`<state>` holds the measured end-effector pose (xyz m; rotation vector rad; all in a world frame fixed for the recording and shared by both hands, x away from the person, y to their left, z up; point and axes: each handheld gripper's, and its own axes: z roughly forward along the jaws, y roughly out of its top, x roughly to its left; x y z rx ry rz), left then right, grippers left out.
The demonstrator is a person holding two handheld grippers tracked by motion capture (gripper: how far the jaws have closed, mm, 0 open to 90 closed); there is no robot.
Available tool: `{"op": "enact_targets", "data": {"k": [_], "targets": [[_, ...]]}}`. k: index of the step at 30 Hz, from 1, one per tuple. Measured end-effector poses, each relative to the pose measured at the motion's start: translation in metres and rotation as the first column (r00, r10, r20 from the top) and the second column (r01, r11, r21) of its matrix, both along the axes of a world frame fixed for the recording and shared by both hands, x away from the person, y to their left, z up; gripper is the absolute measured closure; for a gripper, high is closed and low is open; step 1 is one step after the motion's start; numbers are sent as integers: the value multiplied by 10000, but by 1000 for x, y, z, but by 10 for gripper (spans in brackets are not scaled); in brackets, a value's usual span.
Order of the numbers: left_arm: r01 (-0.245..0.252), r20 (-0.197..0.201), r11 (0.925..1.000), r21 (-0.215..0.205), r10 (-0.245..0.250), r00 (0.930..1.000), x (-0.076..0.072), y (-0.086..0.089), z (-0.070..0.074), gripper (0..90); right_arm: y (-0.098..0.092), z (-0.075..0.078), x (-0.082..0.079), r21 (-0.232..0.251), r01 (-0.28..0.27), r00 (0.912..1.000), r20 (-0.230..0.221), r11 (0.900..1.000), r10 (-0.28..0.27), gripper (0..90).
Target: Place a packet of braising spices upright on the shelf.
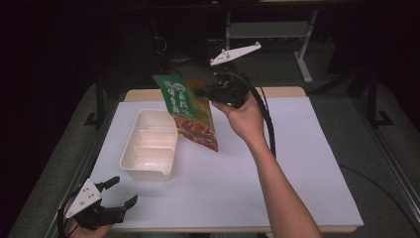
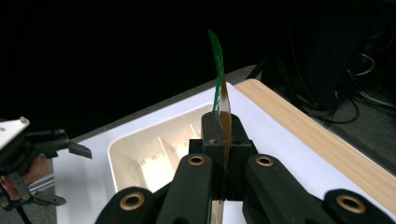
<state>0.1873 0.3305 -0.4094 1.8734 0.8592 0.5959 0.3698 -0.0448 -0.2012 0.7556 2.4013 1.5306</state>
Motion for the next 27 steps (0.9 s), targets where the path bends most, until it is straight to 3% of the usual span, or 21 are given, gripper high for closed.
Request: {"op": "enact_targets", "data": {"k": [11, 27], "targets": [[-62, 40, 10000, -17, 62, 10000, 0, 2, -1, 144, 40, 1, 9, 146, -647, 9978, 124, 9978, 645, 900], [-112, 73, 9998, 154, 111, 9999, 0, 7, 0, 141, 79, -7, 20, 231, -1118, 9937, -45, 9935, 1119, 900]]}}
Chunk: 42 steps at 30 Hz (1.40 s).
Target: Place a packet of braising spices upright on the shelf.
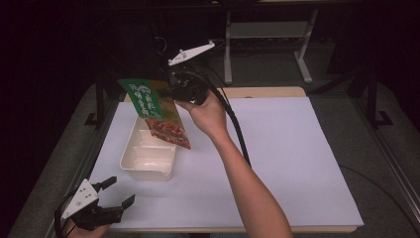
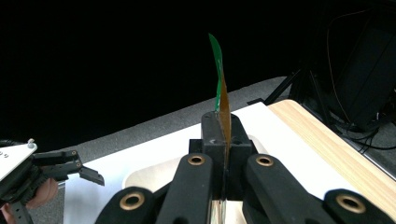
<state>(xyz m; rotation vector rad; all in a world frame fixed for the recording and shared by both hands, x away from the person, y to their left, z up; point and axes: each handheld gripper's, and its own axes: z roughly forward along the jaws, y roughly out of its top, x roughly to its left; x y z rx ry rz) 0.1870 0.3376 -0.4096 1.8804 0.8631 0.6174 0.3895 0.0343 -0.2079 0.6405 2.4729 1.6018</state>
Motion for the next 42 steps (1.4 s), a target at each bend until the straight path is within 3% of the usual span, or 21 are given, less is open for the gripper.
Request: {"op": "enact_targets", "data": {"k": [12, 33, 42], "targets": [[-80, 13, 9998, -206, 80, 10000, 0, 1, 0, 140, 27, -13, 11, -22, -338, 9994, 107, 9994, 338, 900], [-53, 59, 9999, -163, 54, 10000, -1, 2, 0, 140, 37, -16, 18, 37, -391, 9992, 107, 9992, 390, 900], [-68, -27, 9999, -148, 68, 10000, -2, 3, 0, 140, 49, -26, 23, 84, -560, 9984, 14, 9984, 559, 900]]}}
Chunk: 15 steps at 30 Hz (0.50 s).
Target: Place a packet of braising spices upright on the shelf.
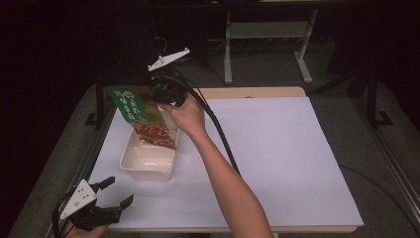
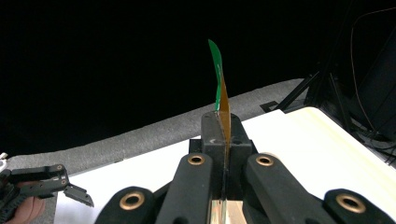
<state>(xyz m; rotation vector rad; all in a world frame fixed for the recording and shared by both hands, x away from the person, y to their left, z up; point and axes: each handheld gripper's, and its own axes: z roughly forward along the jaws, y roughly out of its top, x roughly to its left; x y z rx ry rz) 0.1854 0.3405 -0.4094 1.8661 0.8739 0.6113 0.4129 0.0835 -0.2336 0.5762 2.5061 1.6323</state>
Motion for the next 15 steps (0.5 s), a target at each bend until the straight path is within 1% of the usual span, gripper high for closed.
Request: {"op": "enact_targets", "data": {"k": [2, 6, 10, 11, 14, 15], "targets": [[2, -4, 10000, -17, -2, 10000, 0, 0, 0, 139, 3, -4, 1, 110, -25, 9999, -127, 9999, 27, 900], [12, -5, 10000, -19, -12, 10000, 0, 0, 0, 139, 5, -11, 3, 146, 12, 9999, -167, 9999, -10, 900], [34, 29, 10000, -18, -34, 10000, 0, -1, 0, 139, 3, -16, 5, 246, 94, 9998, -185, 9997, -90, 900], [42, 22, 10000, -2, -42, 10000, 0, -1, 0, 139, 0, -20, 6, 328, 191, 9996, -208, 9993, -184, 900], [46, 25, 10000, 2, -46, 10000, 0, -1, 0, 139, -1, -23, 7, 357, 284, 9993, -256, 9990, -275, 900], [42, 14, 10000, 3, -42, 10000, 0, -1, 0, 139, -3, -25, 7, 402, 351, 9992, -198, 9986, -343, 900]]}}
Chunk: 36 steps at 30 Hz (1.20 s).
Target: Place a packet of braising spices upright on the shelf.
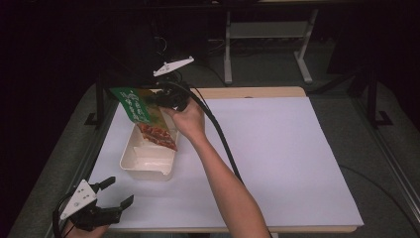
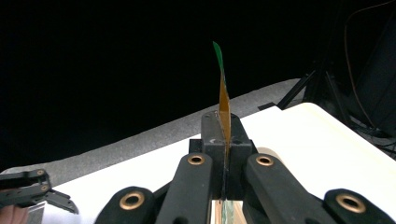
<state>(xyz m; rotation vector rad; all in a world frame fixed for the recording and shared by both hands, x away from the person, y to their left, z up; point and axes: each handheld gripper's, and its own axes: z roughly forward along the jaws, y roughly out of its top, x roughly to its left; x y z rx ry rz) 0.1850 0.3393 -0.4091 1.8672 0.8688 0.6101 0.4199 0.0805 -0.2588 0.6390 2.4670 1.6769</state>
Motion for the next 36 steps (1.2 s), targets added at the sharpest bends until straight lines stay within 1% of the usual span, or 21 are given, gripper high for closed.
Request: {"op": "enact_targets", "data": {"k": [1, 5, 8, 14, 16, 19, 21, 24, 26, 31, 34, 36], "targets": [[1, 4, 10000, -2, -1, 10000, 0, 0, 0, 139, -2, -3, 0, 78, 106, 9999, -29, 9999, -106, 900], [-36, 15, 10000, 25, 36, 10000, 0, 0, 0, 137, -7, -9, 1, 277, 363, 9993, -90, 9990, -361, 900], [-39, 37, 10000, 27, 39, 10000, 0, 0, 1, 138, -7, -11, 1, 185, 490, 9988, -78, 9986, -489, 900], [-26, 40, 10000, 19, 26, 10000, 0, -1, 0, 138, -7, -15, 0, 50, 474, 9989, -67, 9989, -473, 900], [-21, 23, 10000, 16, 21, 10000, 0, -1, 0, 138, -7, -17, 0, 126, 452, 9989, -113, 9989, -450, 896], [-16, 30, 10000, 14, 16, 10000, 0, 0, 0, 138, -5, -17, -1, 7, 463, 9989, -36, 9989, -463, 891], [-26, 40, 10000, 15, 26, 10000, 0, 0, 0, 138, -3, -17, -1, -179, 458, 9989, 83, 9988, -456, 889], [-17, 22, 10000, 21, 17, 10000, 0, 0, 0, 138, -3, -18, -1, -192, 462, 9989, 26, 9987, -462, 889], [-8, 33, 10000, -3, 8, 10000, 0, -1, 0, 137, -6, -18, 1, -223, 527, 9986, -92, 9984, -529, 889], [14, 52, 10000, 10, -14, 10000, 0, -1, 0, 138, -5, -21, 3, -668, 501, 9984, -230, 9965, -517, 864], [7, 67, 10000, -12, -7, 10000, 0, -2, 0, 138, -3, -23, 5, -700, 428, 9984, -343, 9966, -453, 856], [6, 67, 10000, 6, -6, 10000, 0, -2, 0, 138, -2, -25, 5, -866, 407, 9982, -395, 9954, -442, 849]]}}
